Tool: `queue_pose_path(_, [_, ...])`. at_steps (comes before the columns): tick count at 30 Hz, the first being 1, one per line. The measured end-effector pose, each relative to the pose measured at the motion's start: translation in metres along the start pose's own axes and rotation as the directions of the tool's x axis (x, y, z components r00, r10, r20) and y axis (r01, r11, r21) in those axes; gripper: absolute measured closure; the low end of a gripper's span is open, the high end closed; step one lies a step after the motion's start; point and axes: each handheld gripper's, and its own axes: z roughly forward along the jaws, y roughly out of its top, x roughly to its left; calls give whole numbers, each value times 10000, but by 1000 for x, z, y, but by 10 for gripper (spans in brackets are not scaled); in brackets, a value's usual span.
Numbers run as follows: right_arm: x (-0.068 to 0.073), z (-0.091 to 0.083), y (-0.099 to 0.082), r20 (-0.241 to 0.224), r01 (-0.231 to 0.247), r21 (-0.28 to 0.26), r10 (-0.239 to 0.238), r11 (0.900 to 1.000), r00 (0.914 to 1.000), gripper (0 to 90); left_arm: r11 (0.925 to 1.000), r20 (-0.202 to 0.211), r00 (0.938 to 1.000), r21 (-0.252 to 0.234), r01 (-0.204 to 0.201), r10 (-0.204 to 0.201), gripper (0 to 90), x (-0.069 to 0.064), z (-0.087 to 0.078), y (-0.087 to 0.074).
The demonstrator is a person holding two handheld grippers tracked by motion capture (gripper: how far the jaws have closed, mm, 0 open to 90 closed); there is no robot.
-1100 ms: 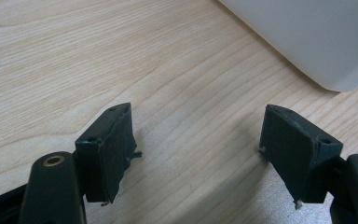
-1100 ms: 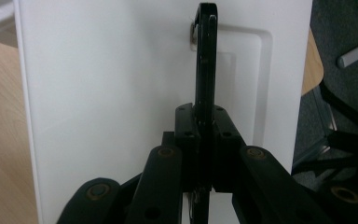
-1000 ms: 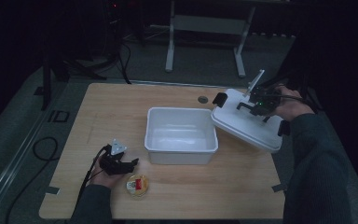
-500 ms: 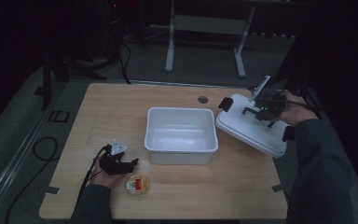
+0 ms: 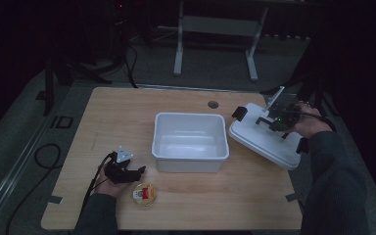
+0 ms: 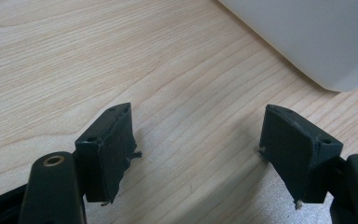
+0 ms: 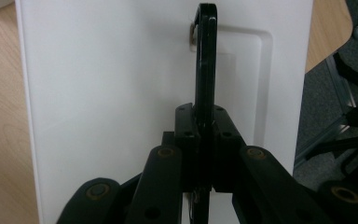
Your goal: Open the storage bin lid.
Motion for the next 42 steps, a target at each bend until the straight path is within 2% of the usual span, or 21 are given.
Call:
queue_pose_path(11, [5,22,-4,-225,-205,-31,205,9998,9995,842,10000,0,10000,5,-3,3,261,0,0,0])
queue_pose_path(15, [8,29,-2,-307,-147,43,149,9999,9994,841,10000,2,10000,4,-5,5,261,0,0,0])
queue_pose_path(42, [19,63,0,-693,-143,152,153,9998,9975,841,10000,1,10000,7,-5,5,261,0,0,0])
